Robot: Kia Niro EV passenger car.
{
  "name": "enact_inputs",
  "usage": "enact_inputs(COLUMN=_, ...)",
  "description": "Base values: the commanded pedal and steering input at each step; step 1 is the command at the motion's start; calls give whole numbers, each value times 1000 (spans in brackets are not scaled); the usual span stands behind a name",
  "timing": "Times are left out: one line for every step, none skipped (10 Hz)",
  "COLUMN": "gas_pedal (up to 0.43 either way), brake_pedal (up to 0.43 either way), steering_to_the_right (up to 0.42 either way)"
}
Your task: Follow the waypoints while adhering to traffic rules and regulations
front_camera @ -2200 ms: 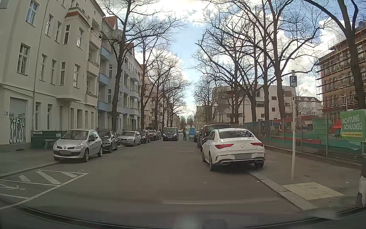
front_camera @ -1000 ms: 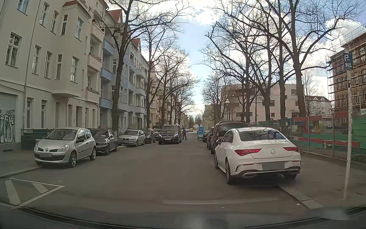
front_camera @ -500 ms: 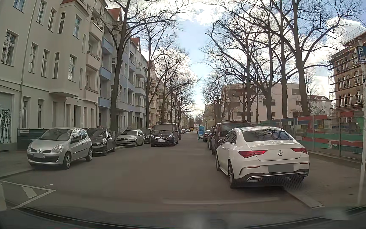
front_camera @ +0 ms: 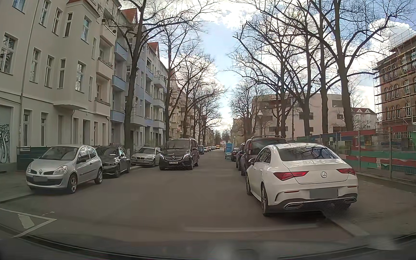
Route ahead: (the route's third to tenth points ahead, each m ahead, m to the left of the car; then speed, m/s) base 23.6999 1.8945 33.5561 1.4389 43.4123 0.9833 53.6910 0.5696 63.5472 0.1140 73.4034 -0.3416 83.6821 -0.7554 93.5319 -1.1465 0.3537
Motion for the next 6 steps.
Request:
enact_inputs(gas_pedal=0, brake_pedal=262, steering_to_the_right=-36)
enact_inputs(gas_pedal=0, brake_pedal=232, steering_to_the_right=-48)
enact_inputs(gas_pedal=0, brake_pedal=207, steering_to_the_right=-56)
enact_inputs(gas_pedal=0, brake_pedal=159, steering_to_the_right=-69)
enact_inputs(gas_pedal=0, brake_pedal=146, steering_to_the_right=-84)
enact_inputs(gas_pedal=0, brake_pedal=140, steering_to_the_right=-96)
